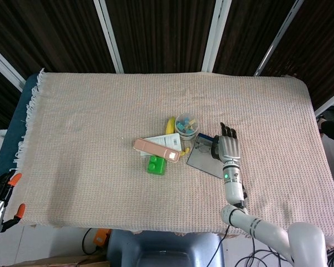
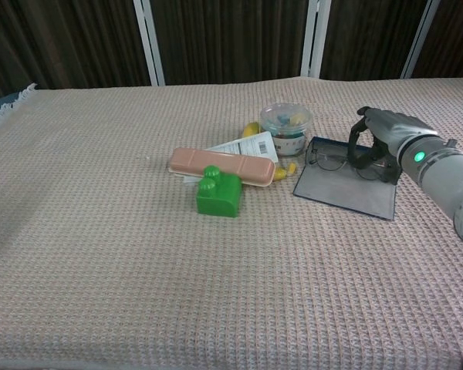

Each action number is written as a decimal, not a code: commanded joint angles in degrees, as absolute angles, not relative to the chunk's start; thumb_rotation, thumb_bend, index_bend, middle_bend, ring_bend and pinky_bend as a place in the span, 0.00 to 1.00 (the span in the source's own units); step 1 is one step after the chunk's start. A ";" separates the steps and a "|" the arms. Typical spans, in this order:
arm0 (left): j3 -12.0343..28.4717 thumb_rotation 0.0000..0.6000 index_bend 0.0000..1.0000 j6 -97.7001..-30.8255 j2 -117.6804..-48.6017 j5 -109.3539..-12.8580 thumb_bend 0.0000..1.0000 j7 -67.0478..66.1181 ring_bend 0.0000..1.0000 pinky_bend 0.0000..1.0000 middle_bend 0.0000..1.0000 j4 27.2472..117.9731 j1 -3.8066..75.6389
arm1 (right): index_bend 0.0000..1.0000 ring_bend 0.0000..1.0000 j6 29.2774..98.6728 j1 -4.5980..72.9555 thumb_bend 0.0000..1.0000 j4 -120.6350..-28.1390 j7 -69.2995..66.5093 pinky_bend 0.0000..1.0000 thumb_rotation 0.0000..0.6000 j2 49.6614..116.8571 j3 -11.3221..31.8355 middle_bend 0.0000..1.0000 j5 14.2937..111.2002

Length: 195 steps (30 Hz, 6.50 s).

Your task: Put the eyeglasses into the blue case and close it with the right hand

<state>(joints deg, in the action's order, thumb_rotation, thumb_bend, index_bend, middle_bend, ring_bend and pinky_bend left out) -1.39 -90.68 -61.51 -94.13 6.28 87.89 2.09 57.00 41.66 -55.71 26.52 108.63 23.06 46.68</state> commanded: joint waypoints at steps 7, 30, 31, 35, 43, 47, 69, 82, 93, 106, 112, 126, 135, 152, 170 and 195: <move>-1.40 1.00 0.00 -90.74 -61.47 -94.07 0.41 6.42 0.00 0.01 0.00 87.84 2.06 | 0.71 0.00 57.54 42.41 0.57 -52.86 27.65 0.00 1.00 109.80 23.36 0.11 45.89; -1.42 1.00 0.00 -90.78 -61.43 -94.03 0.41 6.37 0.00 0.01 0.00 88.02 2.07 | 0.44 0.00 58.36 41.93 0.52 -54.11 26.60 0.00 1.00 108.03 23.30 0.11 47.06; -1.41 1.00 0.00 -90.81 -61.44 -94.01 0.41 6.39 0.00 0.01 0.00 88.01 2.06 | 0.44 0.00 58.84 41.74 0.51 -54.50 26.49 0.00 1.00 107.76 22.85 0.11 47.83; -1.37 1.00 0.00 -90.81 -61.43 -93.92 0.41 6.55 0.00 0.01 0.00 87.96 2.06 | 0.43 0.00 61.26 40.07 0.48 -58.06 24.96 0.00 1.00 105.71 19.91 0.11 52.69; -1.33 1.00 0.00 -90.74 -61.43 -93.85 0.41 6.62 0.00 0.01 0.00 88.01 2.11 | 0.43 0.00 67.28 33.81 0.40 -70.55 22.90 0.00 1.00 98.65 8.95 0.11 66.09; -1.44 1.00 0.00 -90.65 -61.45 -94.12 0.41 6.40 0.00 0.01 0.00 88.13 2.19 | 0.42 0.00 67.57 32.33 0.36 -74.34 25.29 0.00 1.00 96.87 5.79 0.11 68.29; -1.54 1.00 0.00 -91.14 -61.31 -94.43 0.41 7.00 0.00 0.01 0.00 87.85 2.06 | 0.41 0.00 63.80 31.89 0.34 -69.75 34.27 0.00 1.00 101.70 6.93 0.10 64.05; -0.37 1.00 0.00 -92.00 -62.02 -92.44 0.41 5.27 0.00 0.02 0.00 88.12 1.47 | 0.42 0.00 63.11 32.93 0.34 -67.69 36.35 0.00 1.00 102.68 10.02 0.10 61.25; -0.45 1.00 0.00 -91.83 -62.10 -92.71 0.41 4.80 0.00 0.02 0.00 88.20 1.50 | 0.48 0.00 63.38 33.98 0.45 -67.06 37.58 0.00 1.00 102.29 12.84 0.10 58.93; -0.48 1.00 0.00 -91.51 -62.14 -92.74 0.41 4.58 0.00 0.02 0.00 88.33 1.58 | 0.54 0.00 61.46 36.01 0.50 -63.59 38.36 0.00 1.00 103.23 15.71 0.10 54.65; -0.58 1.00 0.00 -91.50 -62.05 -92.95 0.41 4.87 0.00 0.02 0.00 88.29 1.59 | 0.58 0.00 61.10 36.54 0.50 -62.28 38.07 0.00 1.00 103.90 16.18 0.10 54.04; -0.98 1.00 0.00 -91.46 -61.94 -93.78 0.41 5.66 0.00 0.02 0.00 88.02 1.70 | 0.69 0.00 61.66 36.31 0.66 -60.03 33.39 0.00 1.00 104.44 15.66 0.12 56.23; -0.98 1.00 0.00 -91.19 -62.02 -93.69 0.41 5.46 0.00 0.02 0.00 88.08 1.81 | 0.70 0.00 64.64 34.10 0.66 -66.65 30.27 0.00 1.00 99.41 14.61 0.13 59.87; -1.17 1.00 0.00 -90.46 -62.23 -93.81 0.42 4.27 0.00 0.02 0.00 88.55 2.13 | 0.70 0.00 64.65 29.24 0.66 -79.96 25.76 0.00 1.00 88.52 8.81 0.13 65.28; -1.15 1.00 0.00 -89.46 -62.19 -93.20 0.41 3.95 0.00 0.02 0.00 88.69 2.53 | 0.69 0.00 59.12 34.07 0.66 -74.75 29.42 0.00 1.00 93.66 13.01 0.13 56.27; -1.24 1.00 0.00 -88.84 -62.37 -92.98 0.41 3.23 0.00 0.02 0.00 88.80 2.78 | 0.69 0.00 57.87 39.54 0.66 -68.97 33.58 0.00 1.00 97.53 15.96 0.13 50.05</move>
<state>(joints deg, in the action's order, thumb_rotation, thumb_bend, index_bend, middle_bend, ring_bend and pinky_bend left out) -1.24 -88.83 -62.37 -92.98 3.23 88.80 2.78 57.88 39.50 -69.01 33.54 97.49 15.94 50.09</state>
